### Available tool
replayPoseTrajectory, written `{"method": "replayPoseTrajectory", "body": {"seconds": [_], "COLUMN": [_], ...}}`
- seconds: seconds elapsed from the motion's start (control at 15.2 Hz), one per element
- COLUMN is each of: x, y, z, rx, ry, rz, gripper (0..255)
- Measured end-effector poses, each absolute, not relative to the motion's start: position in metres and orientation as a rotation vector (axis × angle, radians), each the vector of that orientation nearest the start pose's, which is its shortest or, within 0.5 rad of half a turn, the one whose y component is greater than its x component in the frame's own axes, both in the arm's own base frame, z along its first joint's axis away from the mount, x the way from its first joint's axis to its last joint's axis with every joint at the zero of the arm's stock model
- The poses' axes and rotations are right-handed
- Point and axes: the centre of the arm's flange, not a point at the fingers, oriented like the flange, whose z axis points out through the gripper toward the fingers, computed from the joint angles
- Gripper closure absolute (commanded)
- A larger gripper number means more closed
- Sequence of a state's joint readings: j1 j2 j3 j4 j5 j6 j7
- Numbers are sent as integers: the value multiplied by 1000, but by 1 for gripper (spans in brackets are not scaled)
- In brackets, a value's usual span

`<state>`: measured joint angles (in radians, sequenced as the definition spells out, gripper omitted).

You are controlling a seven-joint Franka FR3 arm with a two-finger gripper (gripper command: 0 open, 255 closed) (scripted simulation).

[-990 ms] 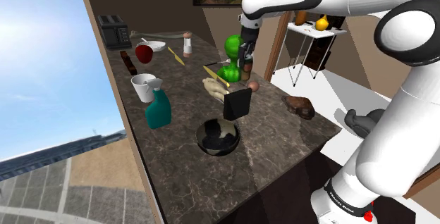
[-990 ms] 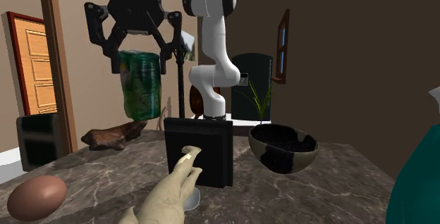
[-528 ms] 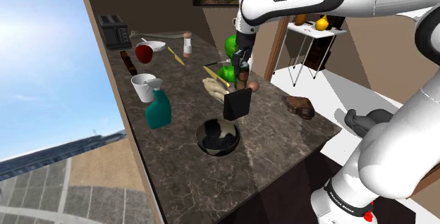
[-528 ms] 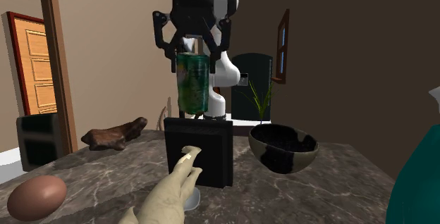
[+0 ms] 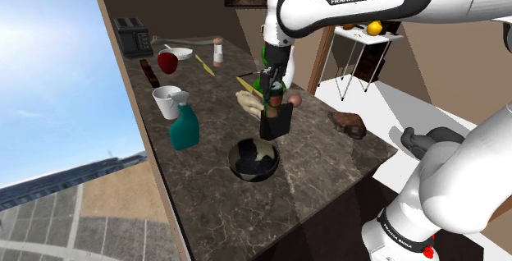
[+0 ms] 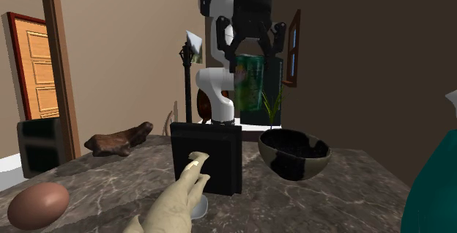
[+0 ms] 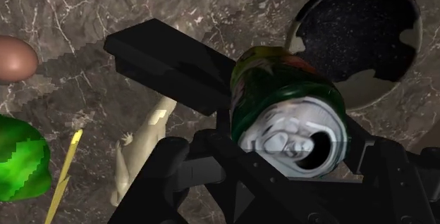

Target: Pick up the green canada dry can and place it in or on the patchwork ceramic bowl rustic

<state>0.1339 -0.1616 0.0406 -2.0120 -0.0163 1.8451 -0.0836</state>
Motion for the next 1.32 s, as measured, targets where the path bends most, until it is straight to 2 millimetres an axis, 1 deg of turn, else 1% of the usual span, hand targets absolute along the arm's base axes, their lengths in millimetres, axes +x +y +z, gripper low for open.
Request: {"method": "replayPoseTrajectory", "body": {"seconds": [0.13, 0.2, 0.59, 0.66, 0.86, 1.32], "x": [490, 484, 447, 444, 443, 443], "y": [115, 124, 193, 198, 204, 205], "z": [530, 533, 534, 534, 521, 485], "rx": [-3137, -3137, -3138, -3138, -3138, -3138], "ry": [-413, -413, -413, -413, -411, -411], "rz": [7, 7, 7, 7, 8, 8], "gripper": [255, 255, 255, 255, 255, 255]}}
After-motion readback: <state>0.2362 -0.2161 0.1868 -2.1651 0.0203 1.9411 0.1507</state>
